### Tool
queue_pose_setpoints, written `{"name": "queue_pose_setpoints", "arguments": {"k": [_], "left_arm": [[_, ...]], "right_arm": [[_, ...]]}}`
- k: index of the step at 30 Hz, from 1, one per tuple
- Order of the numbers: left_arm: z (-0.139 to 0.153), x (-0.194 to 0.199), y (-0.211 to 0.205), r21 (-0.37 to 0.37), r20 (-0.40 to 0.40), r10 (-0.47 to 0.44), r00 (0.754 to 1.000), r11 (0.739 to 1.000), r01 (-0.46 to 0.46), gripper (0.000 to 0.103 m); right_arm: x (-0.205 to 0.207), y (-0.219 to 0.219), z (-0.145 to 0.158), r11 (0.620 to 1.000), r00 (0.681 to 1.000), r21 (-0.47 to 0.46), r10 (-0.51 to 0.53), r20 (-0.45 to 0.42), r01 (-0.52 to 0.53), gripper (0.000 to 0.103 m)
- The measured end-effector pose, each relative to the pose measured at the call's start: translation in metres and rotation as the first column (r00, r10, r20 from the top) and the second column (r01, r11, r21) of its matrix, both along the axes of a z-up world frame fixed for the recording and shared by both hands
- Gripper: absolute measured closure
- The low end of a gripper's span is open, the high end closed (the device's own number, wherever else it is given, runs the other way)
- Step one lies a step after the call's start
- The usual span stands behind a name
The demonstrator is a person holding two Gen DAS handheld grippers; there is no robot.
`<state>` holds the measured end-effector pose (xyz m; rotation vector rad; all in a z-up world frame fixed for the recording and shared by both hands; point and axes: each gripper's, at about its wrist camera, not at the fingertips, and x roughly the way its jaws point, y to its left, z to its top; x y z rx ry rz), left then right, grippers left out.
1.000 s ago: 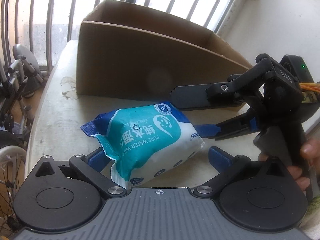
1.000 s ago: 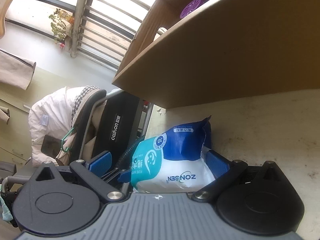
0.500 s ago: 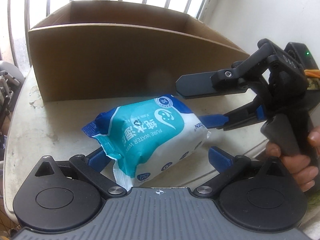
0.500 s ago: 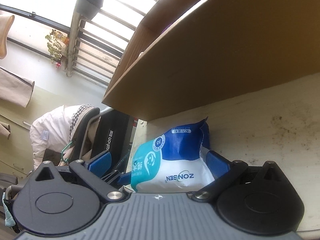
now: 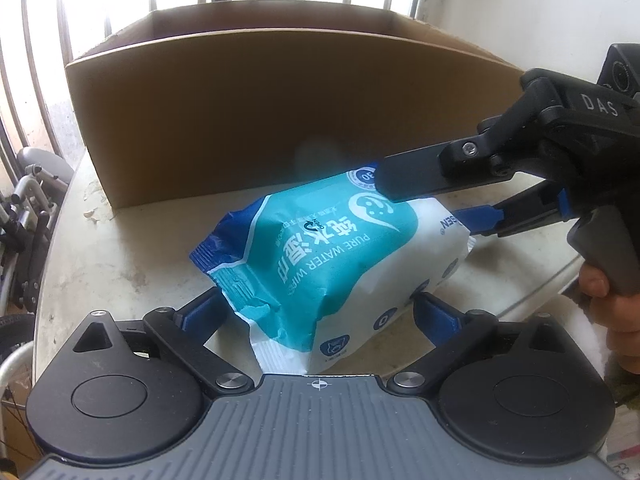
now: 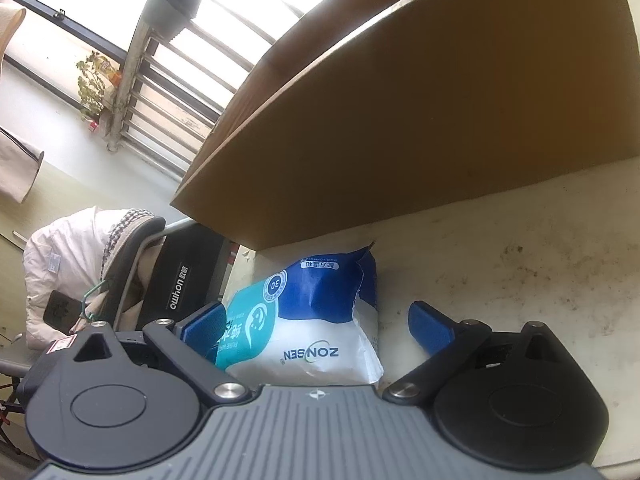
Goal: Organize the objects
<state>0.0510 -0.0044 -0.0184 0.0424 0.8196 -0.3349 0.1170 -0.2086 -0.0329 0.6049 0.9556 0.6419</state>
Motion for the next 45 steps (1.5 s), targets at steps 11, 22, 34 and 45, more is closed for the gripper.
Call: {"name": "queue_pose_setpoints", "arguments": {"k": [11,22,34,45], "left_arm": [[-0.001,0.003,0.001,0.000,0.016,-0.015,1.000,1.000,0.015,0.011],[0.001,0.012,0.005,-0.005,0.014,-0.039,0.999,0.999,0.039,0.011],[-0.002,0.014,-0.004,-0.010,0.014,-0.045,0.999,0.999,0.045,0.010],[-0.013,0.008,-0.022,-0.030,0.017,-0.032,0.999,0.999,0.032,0.011]], "right_arm": [[-0.006,0.009,-0.001,1.000,1.000,-0.015,-0.005,0.019,0.005,0.028],[-0.005,-0.002,0.001,0.999,0.999,-0.022,-0.037,0.022,0.038,0.030],[-0.003,-0.009,-0.001,0.999,0.998,-0.014,-0.051,0.021,0.051,0.030],[-0.004,-0.004,0.004,0.998,0.997,-0.035,-0.056,0.054,0.058,0.030]]}}
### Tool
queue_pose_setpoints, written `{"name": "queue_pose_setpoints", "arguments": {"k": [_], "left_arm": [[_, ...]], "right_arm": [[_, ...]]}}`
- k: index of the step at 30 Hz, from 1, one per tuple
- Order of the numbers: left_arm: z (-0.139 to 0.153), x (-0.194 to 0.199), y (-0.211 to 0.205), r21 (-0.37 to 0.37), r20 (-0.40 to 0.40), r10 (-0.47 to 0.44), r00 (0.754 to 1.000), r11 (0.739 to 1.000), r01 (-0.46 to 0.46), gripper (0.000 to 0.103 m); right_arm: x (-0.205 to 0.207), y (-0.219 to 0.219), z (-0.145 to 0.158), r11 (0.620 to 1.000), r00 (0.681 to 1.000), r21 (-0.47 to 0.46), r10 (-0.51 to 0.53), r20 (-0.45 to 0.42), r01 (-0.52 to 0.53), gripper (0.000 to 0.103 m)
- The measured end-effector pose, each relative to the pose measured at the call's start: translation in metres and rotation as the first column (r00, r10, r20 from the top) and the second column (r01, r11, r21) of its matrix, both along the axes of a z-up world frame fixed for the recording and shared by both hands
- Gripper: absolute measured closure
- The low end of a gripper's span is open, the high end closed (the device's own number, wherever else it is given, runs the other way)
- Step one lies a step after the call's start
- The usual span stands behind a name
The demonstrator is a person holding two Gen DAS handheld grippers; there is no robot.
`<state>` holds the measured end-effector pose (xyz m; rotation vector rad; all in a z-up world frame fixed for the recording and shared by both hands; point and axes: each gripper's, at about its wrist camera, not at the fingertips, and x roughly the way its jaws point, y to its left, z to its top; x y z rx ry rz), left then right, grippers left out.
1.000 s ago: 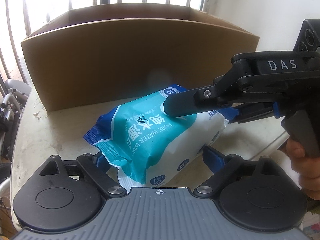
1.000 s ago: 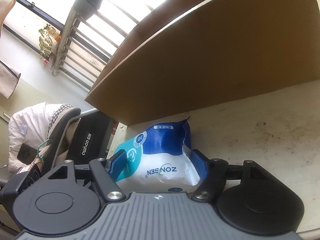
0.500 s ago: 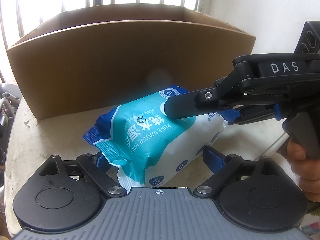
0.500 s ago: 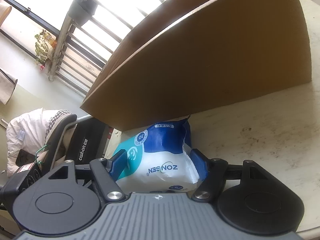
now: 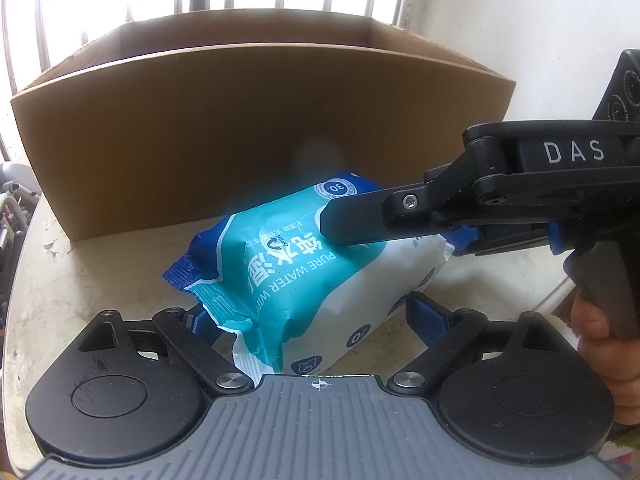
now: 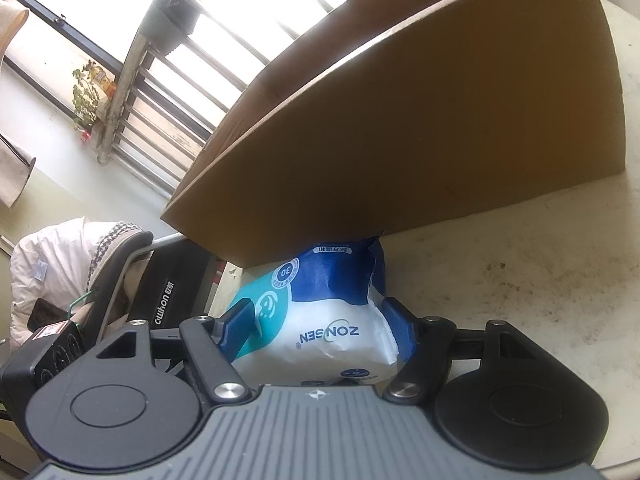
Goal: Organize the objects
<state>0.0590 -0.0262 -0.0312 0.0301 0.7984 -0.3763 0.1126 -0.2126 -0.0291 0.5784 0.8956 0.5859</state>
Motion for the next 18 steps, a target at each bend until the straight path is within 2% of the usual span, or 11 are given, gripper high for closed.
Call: {"name": "queue_pose_setpoints", "arguments": {"k": [9,14,18], "left_arm": [[0.011,-0.006,-0.003,-0.003,0.029,0.005,1.000,1.000,-0.005,0.012],[0.036,-0.018,-0.003,0.007,0.098,0.014,0.995,1.000,-0.015,0.012],[0.068,-0.023,-0.007,0.029,0.181,0.014,0.983,0.999,-0.020,0.012]], "right_arm": [[-0.015,0.002,0.015,1.000,0.999,-0.007,0.002,0.043,-0.002,0.031],[-0.026,0.002,0.039,1.000,0.993,0.003,0.010,0.114,-0.011,0.031],[-0.033,0.004,0.071,1.000,0.977,0.002,0.022,0.210,-0.023,0.031]]}}
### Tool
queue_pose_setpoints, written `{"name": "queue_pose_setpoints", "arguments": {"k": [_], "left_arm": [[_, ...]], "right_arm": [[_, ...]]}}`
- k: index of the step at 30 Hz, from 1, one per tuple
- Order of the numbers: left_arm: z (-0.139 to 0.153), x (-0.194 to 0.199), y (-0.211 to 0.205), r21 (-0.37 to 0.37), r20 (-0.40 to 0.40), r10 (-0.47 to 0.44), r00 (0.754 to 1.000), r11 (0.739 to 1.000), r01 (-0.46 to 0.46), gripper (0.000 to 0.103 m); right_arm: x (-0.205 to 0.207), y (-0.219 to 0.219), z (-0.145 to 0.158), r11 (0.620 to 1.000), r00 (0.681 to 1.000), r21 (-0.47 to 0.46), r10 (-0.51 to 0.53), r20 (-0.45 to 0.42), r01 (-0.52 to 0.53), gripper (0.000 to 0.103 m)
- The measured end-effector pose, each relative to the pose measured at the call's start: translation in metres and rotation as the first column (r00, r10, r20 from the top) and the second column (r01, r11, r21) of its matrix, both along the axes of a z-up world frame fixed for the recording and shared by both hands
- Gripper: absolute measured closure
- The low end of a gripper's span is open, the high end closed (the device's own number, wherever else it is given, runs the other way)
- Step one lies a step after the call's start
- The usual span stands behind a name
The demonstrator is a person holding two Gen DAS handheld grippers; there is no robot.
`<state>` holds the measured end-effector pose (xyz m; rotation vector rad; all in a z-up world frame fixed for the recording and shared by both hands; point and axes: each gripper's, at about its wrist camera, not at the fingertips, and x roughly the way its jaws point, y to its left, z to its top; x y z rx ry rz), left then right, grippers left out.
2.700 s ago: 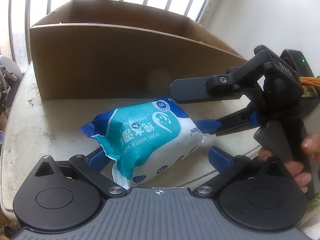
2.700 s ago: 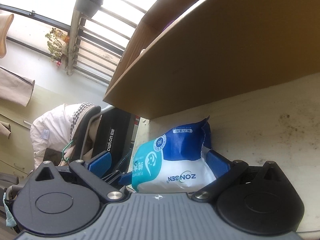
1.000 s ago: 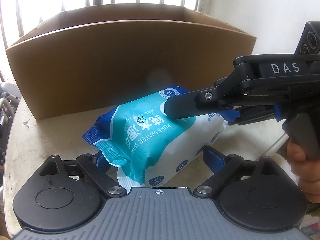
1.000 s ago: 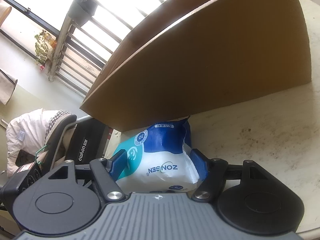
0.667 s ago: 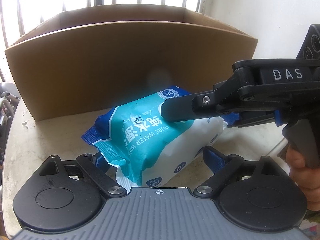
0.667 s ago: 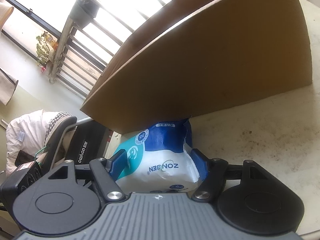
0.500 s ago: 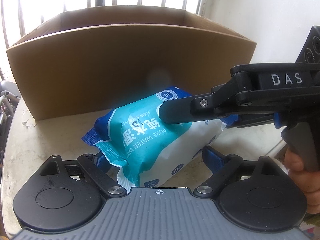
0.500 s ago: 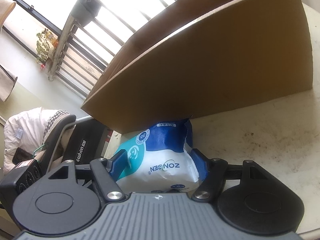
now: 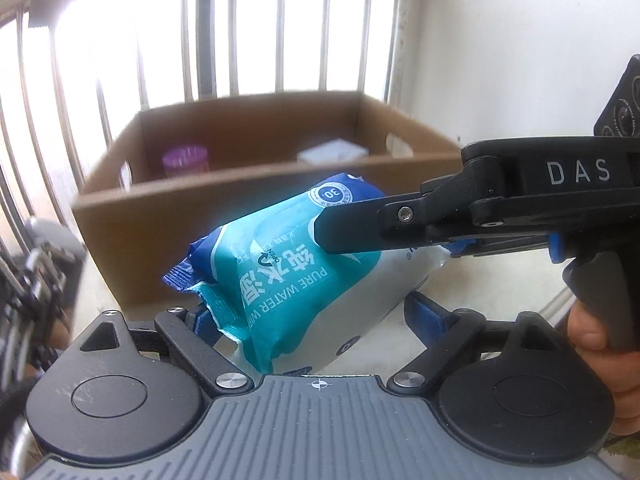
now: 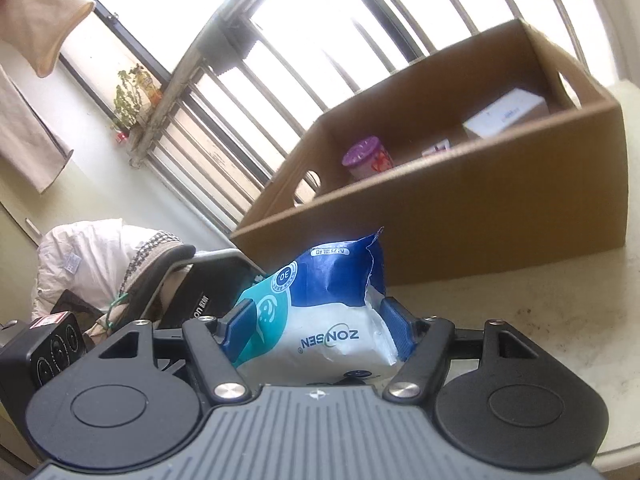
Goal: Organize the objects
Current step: 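Lift the wet-wipes pack with the right gripper and carry it over the cardboard box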
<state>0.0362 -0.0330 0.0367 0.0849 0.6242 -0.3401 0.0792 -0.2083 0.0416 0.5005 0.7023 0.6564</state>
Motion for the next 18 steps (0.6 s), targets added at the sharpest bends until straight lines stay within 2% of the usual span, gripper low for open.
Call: {"name": "queue_pose_setpoints", "arguments": {"k": [3,7,10,14,18], "left_arm": [[0.025,0.000,0.000,0.026,0.063,0.002,0.998,1.000,-0.003,0.012],[0.055,0.019,-0.006,0.064,0.137,0.011,0.991,0.998,-0.020,0.012],[0.071,0.041,-0.006,0.070,0.156,0.026,0.987,0.997,-0.037,0.012],[0.078,0.079,0.005,0.047,0.108,0.037,0.993,0.998,-0.042,0.012],[0.061,0.114,0.021,0.033,-0.029,0.045,0.999,0.999,-0.044,0.012]], "right_arm": [[0.001,0.002,0.026,1.000,0.998,-0.002,0.010,0.069,-0.010,0.031],[0.015,0.008,0.060,0.999,0.989,-0.026,0.030,0.145,-0.026,0.031],[0.034,0.014,0.081,0.998,0.983,-0.054,0.050,0.176,-0.041,0.031],[0.073,0.025,0.096,0.991,0.983,-0.119,0.085,0.163,-0.066,0.031],[0.127,0.039,0.090,0.977,0.991,-0.185,0.120,0.065,-0.106,0.031]]}}
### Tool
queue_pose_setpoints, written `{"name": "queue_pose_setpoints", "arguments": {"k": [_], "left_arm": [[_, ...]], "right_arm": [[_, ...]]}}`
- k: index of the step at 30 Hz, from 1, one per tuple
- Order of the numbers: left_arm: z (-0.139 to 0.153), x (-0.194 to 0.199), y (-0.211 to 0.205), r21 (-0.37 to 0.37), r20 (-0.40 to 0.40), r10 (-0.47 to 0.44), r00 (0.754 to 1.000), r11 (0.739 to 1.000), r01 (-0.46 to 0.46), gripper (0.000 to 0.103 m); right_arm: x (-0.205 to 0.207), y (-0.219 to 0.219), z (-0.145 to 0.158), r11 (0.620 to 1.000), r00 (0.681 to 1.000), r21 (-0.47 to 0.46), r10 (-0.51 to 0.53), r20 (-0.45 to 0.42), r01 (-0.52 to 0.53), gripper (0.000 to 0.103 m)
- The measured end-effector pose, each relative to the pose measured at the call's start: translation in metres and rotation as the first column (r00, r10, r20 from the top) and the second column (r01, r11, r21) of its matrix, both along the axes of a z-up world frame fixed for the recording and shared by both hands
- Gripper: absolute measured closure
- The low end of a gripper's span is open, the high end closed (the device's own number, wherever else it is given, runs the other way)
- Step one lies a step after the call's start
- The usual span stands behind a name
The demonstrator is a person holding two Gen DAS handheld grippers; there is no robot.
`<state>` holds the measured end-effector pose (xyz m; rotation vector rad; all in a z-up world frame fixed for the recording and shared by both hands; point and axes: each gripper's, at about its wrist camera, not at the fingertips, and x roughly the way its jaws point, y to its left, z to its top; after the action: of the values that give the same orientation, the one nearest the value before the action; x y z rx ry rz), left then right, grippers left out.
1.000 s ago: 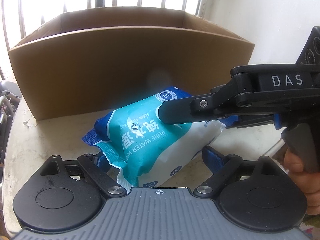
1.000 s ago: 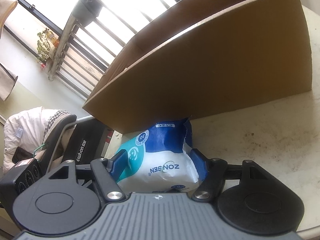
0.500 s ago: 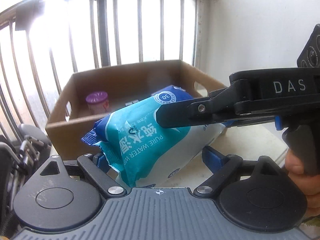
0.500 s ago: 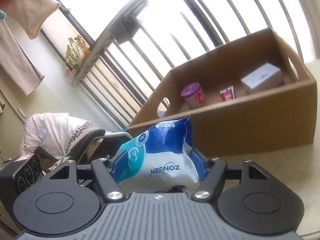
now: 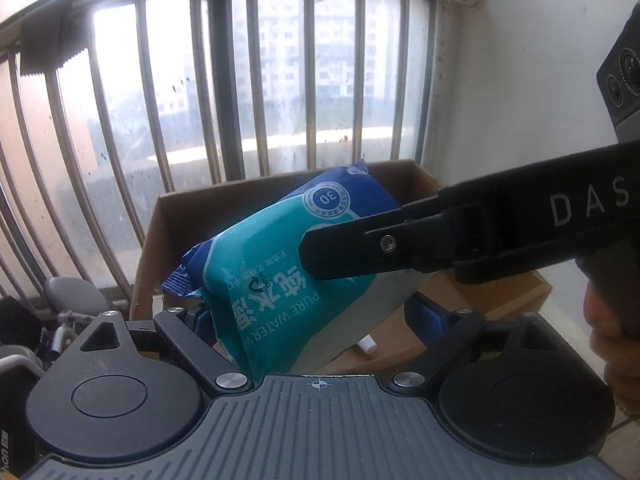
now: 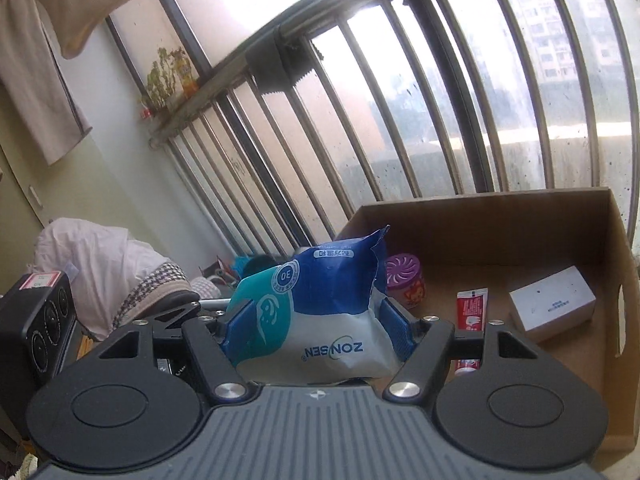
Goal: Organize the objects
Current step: 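Lift the wet-wipes pack with the right gripper and carry it over the cardboard box, then lower the wet-wipes pack into the box and open the right gripper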
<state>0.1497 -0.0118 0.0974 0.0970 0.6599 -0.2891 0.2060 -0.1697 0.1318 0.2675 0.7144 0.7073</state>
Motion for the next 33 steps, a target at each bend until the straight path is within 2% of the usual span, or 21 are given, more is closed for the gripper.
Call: {"name": "queue_pose_setpoints", "arguments": {"k": [3,7,12,17,23,27,30,33], "left_arm": [[-0.016,0.037,0.004,-0.011,-0.111,0.008,0.994,1.000,-0.010,0.012],[-0.043,0.077,0.010,-0.028,-0.268,0.018,0.963,0.999,-0.027,0.012],[-0.060,0.106,0.011,-0.010,-0.369,0.032,0.929,0.999,-0.038,0.012],[-0.081,0.107,0.020,-0.012,-0.446,0.046,0.894,0.998,-0.057,0.014],[-0.085,0.102,0.030,-0.014,-0.477,0.052,0.878,0.998,-0.067,0.014],[-0.084,0.089,0.040,-0.029,-0.462,0.059,0.885,0.996,-0.082,0.013],[-0.079,0.071,0.043,-0.021,-0.416,0.065,0.907,0.997,-0.081,0.012],[-0.063,0.052,0.044,-0.032,-0.332,0.037,0.943,0.998,-0.050,0.006]], "right_arm": [[0.045,0.004,-0.019,1.000,0.991,-0.016,0.009,-0.132,-0.011,0.031],[0.091,0.006,-0.054,0.999,0.958,-0.037,0.008,-0.287,-0.019,0.031],[0.121,0.015,-0.079,0.995,0.928,-0.077,0.029,-0.372,-0.062,0.031],[0.143,0.019,-0.096,0.994,0.892,-0.067,0.044,-0.450,-0.082,0.031],[0.156,0.015,-0.118,0.996,0.848,-0.056,0.031,-0.528,-0.072,0.031],[0.156,0.012,-0.119,0.997,0.845,-0.039,0.033,-0.534,-0.064,0.030],[0.156,0.007,-0.115,0.999,0.846,-0.027,0.024,-0.533,-0.046,0.027],[0.149,-0.001,-0.101,0.999,0.861,0.011,0.032,-0.508,-0.031,0.024]]}}
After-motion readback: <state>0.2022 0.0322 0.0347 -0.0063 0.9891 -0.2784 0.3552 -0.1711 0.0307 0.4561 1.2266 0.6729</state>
